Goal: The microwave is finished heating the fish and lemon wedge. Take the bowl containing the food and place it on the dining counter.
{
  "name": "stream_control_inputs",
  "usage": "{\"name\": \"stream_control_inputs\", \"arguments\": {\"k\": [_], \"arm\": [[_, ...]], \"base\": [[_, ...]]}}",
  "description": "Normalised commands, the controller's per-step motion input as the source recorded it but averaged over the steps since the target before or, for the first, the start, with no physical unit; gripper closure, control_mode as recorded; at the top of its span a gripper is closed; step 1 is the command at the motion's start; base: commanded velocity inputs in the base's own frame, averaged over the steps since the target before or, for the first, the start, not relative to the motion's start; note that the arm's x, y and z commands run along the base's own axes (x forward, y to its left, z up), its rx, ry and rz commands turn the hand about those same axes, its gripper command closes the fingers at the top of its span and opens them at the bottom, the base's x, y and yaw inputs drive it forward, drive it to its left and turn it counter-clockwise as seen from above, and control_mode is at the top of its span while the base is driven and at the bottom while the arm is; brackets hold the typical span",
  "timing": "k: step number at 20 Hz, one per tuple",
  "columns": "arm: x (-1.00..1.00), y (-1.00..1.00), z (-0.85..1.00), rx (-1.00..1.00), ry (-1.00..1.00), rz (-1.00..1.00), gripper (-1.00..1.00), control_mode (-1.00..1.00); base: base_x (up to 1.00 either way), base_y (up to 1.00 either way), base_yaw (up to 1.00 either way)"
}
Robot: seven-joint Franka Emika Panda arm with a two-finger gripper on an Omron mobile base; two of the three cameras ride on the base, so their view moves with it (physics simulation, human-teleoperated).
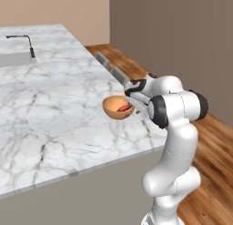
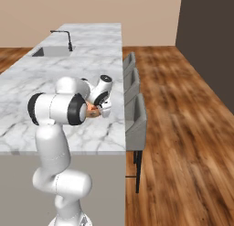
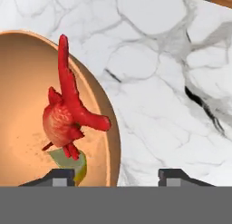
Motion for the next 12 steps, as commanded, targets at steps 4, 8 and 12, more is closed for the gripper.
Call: {"name": "stream_control_inputs", "arguments": {"k": [4, 8, 12], "arm": [[-0.68, 0.00, 0.99, 0.04, -0.18, -0.05, -1.00, -1.00], [-0.99, -0.08, 1.00, 0.03, -0.17, -0.08, -1.00, -1.00], [-1.00, -0.26, 1.00, 0.02, -0.16, -0.06, -1.00, -1.00]], "base": [[0.00, 0.00, 0.00], [0.00, 0.00, 0.00], [0.00, 0.00, 0.00]]}}
